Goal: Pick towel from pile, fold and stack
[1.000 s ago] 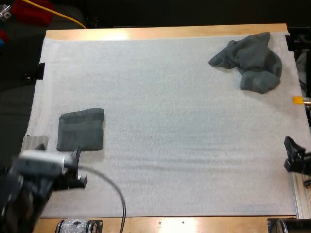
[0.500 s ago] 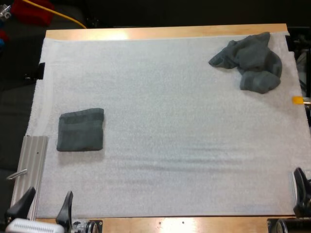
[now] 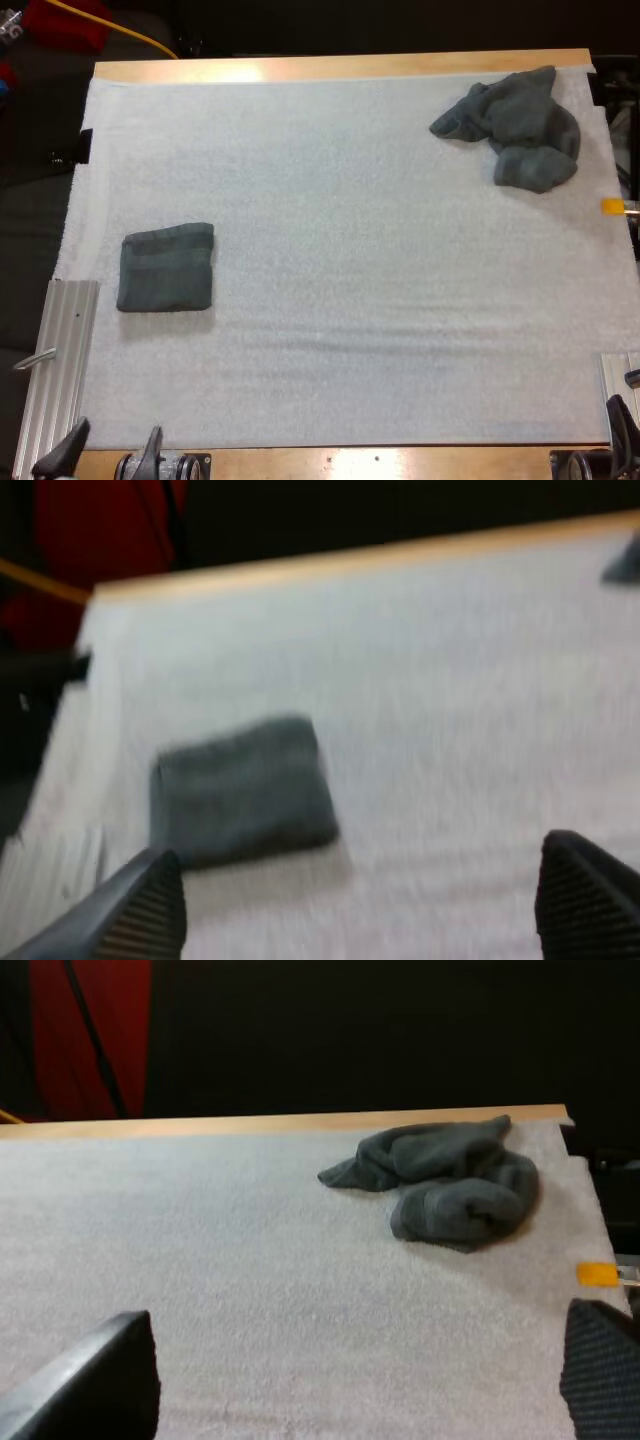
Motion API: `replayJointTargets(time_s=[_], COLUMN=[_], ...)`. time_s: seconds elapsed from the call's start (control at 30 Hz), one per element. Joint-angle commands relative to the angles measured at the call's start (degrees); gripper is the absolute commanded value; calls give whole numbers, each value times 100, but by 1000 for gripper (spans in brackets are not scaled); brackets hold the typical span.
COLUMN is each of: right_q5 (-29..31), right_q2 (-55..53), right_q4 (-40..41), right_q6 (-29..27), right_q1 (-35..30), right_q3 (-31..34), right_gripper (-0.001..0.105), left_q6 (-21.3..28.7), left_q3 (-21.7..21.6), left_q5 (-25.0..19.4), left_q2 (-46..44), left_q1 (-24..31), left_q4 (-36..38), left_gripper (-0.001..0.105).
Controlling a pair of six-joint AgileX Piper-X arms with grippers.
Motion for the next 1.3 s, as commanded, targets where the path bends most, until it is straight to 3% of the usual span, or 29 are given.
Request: replayJointTargets(time_s=[0.0,0.13,0.37,0.63,0.83,1.13,1.27], right_q5=[-34,-10,-10,-10,-10,-10,-10], right_q2=[-247,-248,-238,-224,-224,-224,-224], right_q4=[-23,-68,-278,-1189,-1347,-1346,-1346], right_q6=[-54,-54,-54,-54,-54,-54,-54], right_q1=[-23,-23,-23,-23,-23,-23,-23], right_q3=[-34,100,573,1354,1830,2266,2349], right_gripper=[79,79,79,79,79,79,79], left_q6=[-11,-12,129,169,243,295,338], left_q3=[104,233,384,1337,2077,2617,2623], left_q5=[61,377,452,452,452,452,446], left_q2=[-649,-789,-788,-778,-777,-777,-777], left_q1=[0,22,23,23,23,23,23], left_q4=[60,275,-248,-1261,-2124,-2459,-2493], left_gripper=[69,69,69,69,69,69,69])
